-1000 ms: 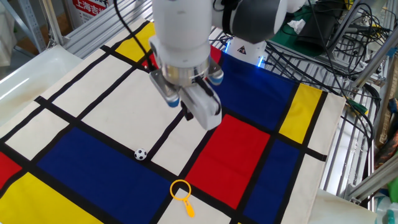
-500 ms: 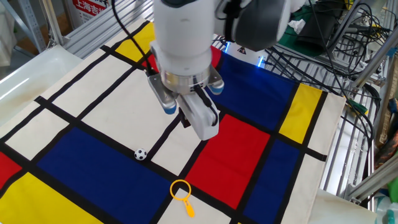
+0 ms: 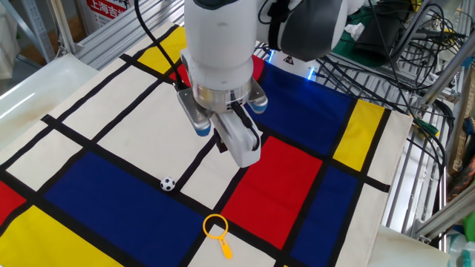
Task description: Attach the bubble ring to the ball
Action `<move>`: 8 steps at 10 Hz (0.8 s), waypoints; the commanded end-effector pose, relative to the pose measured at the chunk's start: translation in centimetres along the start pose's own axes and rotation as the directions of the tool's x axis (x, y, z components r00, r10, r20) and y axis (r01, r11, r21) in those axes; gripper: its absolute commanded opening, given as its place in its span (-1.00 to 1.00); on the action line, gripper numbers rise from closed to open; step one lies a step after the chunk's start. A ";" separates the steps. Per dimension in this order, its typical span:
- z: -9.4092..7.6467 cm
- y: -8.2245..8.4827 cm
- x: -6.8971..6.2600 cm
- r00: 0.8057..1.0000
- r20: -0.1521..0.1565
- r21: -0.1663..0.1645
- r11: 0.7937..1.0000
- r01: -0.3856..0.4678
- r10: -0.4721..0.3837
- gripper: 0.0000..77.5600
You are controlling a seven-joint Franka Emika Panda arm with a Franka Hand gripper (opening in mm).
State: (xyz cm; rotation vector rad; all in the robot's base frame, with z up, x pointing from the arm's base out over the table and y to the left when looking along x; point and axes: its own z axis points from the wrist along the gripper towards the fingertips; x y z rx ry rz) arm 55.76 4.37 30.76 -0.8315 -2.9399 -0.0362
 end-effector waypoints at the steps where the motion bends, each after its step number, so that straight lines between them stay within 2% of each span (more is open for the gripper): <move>1: -0.4 0.1 -0.1 0.993 -0.022 -0.084 0.990 -0.117 0.116 -1.00; 5: -0.4 0.1 -0.1 0.982 -0.005 -0.097 0.978 -0.186 0.186 -1.00; 6: -0.4 0.1 -0.1 0.976 -0.008 -0.107 0.970 -0.218 0.219 -1.00; 8: -0.4 0.1 -0.1 0.964 -0.015 -0.104 0.959 -0.265 0.265 -1.00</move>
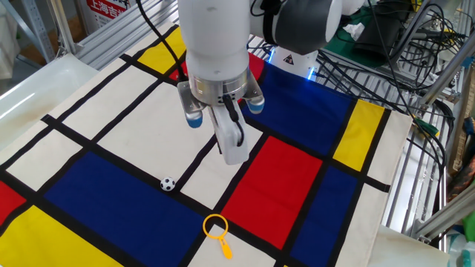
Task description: Attach the bubble ring to the ball
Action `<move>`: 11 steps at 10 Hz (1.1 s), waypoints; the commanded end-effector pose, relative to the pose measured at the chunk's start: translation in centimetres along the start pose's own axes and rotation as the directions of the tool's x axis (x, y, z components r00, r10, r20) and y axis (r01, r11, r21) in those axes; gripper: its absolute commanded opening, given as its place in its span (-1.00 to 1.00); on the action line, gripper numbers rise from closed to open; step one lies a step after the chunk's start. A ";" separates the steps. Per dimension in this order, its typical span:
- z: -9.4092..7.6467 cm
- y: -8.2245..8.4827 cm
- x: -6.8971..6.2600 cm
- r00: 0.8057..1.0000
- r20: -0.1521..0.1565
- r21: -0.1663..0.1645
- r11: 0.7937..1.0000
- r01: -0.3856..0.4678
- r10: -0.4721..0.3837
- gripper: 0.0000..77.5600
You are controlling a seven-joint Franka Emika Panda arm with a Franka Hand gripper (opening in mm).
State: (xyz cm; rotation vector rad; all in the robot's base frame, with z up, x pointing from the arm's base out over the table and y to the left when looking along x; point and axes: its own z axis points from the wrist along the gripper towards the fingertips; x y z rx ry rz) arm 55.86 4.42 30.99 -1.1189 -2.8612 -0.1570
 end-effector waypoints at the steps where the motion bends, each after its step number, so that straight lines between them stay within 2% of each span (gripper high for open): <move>1: -0.2 0.1 0.0 0.993 0.003 -0.015 0.993 -0.115 0.115 -1.00; 5: 0.0 0.3 0.1 0.985 0.010 -0.009 0.985 -0.170 0.170 -1.00; 11: 1.5 1.5 1.4 0.972 0.012 -0.008 0.972 -0.236 0.236 -1.00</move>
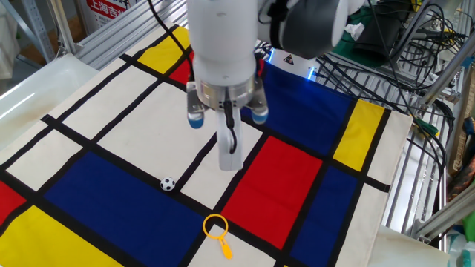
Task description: Attach the bubble ring to the ball
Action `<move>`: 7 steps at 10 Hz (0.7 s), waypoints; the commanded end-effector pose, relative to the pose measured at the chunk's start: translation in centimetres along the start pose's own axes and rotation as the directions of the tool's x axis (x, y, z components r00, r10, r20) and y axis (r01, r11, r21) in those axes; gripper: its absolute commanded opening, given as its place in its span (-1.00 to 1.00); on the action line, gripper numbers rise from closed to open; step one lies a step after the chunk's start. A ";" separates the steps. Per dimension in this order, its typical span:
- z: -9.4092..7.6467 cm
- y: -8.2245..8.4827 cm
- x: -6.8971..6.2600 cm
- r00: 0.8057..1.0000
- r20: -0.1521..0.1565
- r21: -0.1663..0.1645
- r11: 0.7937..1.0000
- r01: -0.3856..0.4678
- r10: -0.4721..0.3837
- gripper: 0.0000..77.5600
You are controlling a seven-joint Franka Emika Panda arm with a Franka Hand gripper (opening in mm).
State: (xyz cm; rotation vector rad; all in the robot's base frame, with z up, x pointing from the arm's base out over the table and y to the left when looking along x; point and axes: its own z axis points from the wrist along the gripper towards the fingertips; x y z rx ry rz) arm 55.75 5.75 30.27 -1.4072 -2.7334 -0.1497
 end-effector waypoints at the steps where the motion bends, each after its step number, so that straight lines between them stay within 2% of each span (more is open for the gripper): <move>1: 1.0 1.0 0.8 0.998 0.003 0.000 0.998 -0.059 0.059 -1.00; 4: 2.0 2.2 1.2 0.994 0.003 0.001 0.994 -0.110 0.110 -1.00; 7: 3.1 3.4 1.7 0.988 0.018 0.009 0.989 -0.151 0.150 -1.00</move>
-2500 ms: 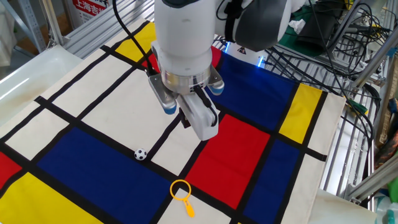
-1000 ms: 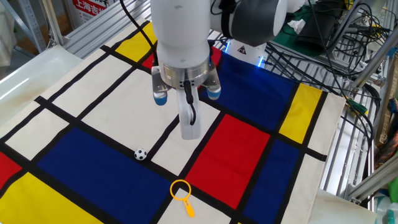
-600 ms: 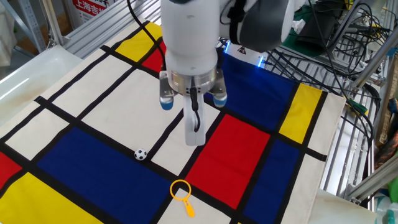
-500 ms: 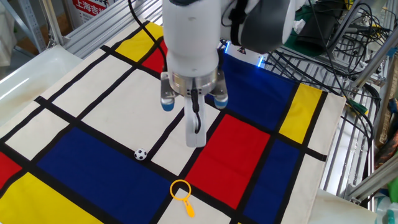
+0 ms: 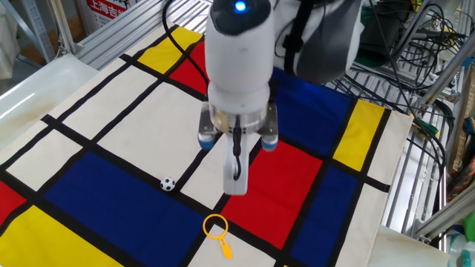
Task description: Attach the bubble ring to the ball
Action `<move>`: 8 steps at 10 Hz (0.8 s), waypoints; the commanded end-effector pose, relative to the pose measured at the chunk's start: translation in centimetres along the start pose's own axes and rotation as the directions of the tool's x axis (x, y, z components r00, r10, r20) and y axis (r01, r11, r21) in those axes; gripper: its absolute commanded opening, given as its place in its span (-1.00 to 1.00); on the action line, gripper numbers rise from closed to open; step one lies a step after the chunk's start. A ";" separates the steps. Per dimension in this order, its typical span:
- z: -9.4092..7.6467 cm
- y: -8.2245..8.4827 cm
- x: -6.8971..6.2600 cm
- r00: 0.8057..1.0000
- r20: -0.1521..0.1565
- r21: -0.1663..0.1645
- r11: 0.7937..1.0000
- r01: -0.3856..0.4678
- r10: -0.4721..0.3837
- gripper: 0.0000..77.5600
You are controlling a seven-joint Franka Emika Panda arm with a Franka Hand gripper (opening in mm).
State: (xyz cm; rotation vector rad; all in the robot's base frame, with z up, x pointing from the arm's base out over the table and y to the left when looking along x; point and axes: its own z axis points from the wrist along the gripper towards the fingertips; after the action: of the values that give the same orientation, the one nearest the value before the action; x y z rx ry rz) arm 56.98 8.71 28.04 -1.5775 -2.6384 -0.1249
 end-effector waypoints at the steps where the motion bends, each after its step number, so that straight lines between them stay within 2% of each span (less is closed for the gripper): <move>1: 0.9 1.0 0.4 0.999 0.008 0.001 0.999 -0.035 0.035 -1.00; 8: 5.0 2.8 0.7 0.994 0.008 -0.001 0.994 -0.110 0.110 -1.00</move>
State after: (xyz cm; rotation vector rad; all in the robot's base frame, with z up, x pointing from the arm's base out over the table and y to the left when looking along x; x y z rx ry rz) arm 58.36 10.60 24.12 -1.6789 -2.5745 -0.1087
